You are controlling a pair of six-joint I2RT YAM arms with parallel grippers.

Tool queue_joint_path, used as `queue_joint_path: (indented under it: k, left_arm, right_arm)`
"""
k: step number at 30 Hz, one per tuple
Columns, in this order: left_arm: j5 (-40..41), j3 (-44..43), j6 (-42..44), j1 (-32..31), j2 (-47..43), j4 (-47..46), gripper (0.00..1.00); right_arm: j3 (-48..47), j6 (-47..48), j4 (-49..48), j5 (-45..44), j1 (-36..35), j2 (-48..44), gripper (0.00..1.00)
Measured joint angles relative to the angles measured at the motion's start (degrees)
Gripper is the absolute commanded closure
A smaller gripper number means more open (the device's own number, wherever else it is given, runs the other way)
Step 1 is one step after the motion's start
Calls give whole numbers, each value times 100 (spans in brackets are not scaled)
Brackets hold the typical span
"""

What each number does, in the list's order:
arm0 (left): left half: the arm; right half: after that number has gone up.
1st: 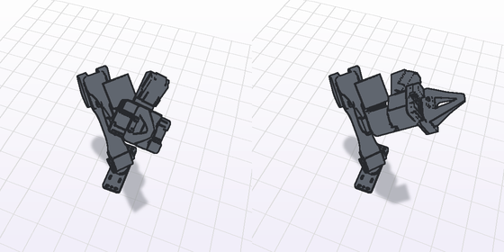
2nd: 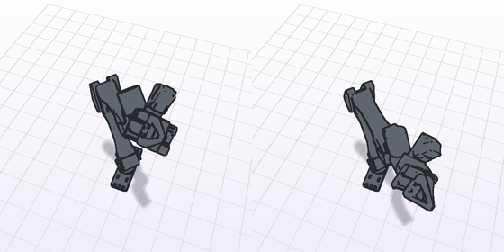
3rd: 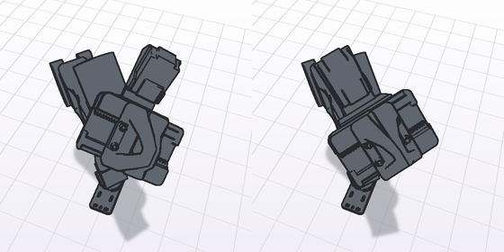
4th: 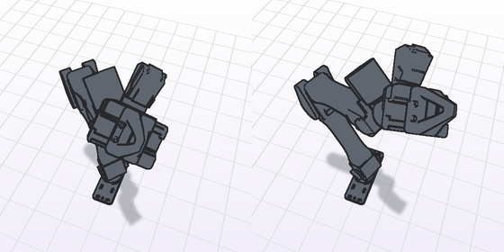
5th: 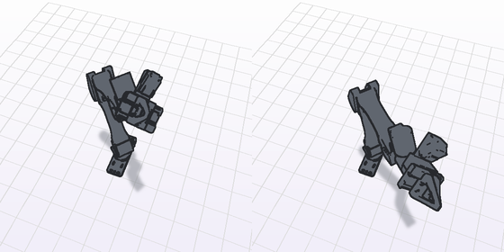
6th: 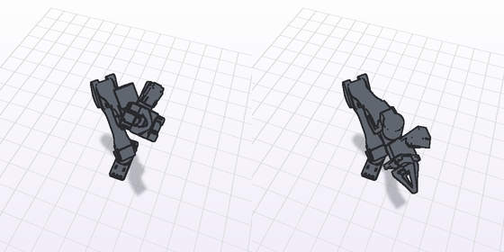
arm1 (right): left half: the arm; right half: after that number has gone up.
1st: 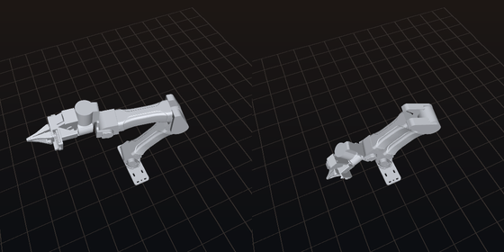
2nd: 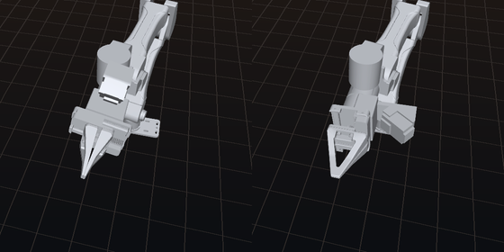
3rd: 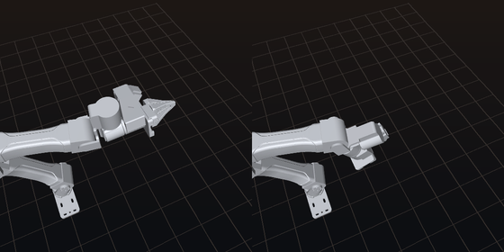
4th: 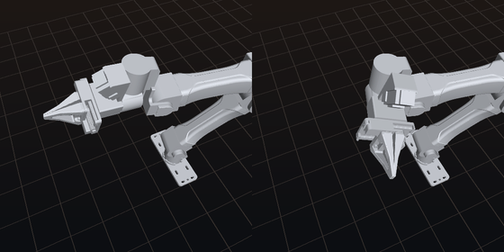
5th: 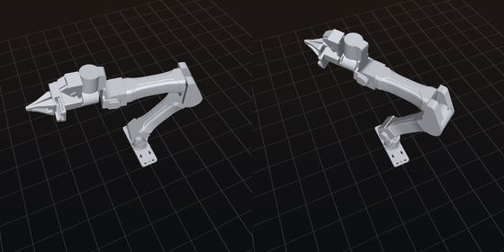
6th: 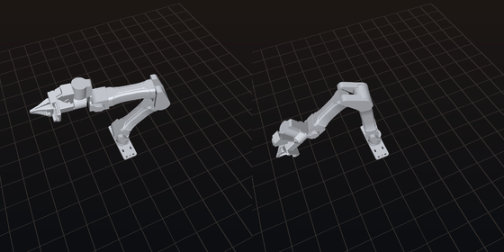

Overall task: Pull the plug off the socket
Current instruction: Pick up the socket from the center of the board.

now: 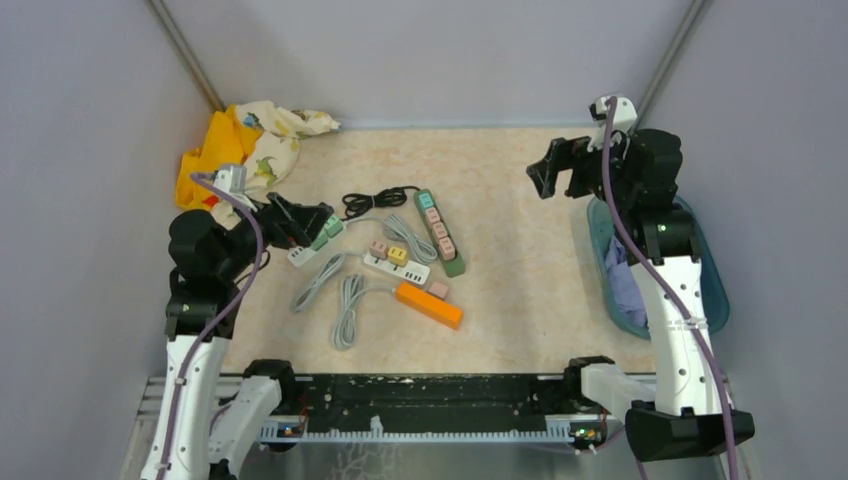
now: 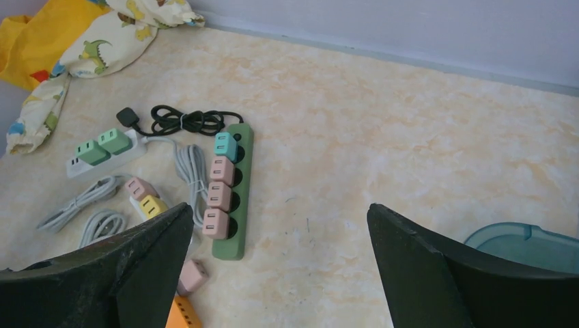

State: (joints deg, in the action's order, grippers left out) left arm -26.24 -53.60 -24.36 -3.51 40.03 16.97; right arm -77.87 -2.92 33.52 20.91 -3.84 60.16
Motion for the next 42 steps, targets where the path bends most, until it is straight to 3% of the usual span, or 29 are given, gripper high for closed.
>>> queue_joint_path:
  k: [8,16,22,25,30,35,42]
  left_arm:
    - [-684,1071,-984,0,-358,-675,0]
    - [-1338,2059,-1899,0,-337,-1644,0]
    - [-1685,2378,-2098,0,-494,-2151,0]
    - [-1641,2345,-1792,0,-595,-2031,1]
    - [-1156,1832,-625,0,-686,-1150,1]
    - [-728,1805,175,0,-1060,-933,1]
    - [-573,2796,-334,0,-1322,-1513,2]
  right_arm:
    - [236,-13,39,282,0,-9,1]
    - [898,743,42,1591,0,-9,1]
    - [1196,1523,144,2299,-26,146,1]
    - [1200,2024,302,2446,-295,424,1]
    - [1360,2588,273,1840,-1473,942,1]
    - [1366,2841,-22,1165,-2315,1687,3]
    - [1290,2208,-968,-118,-2844,2767,14]
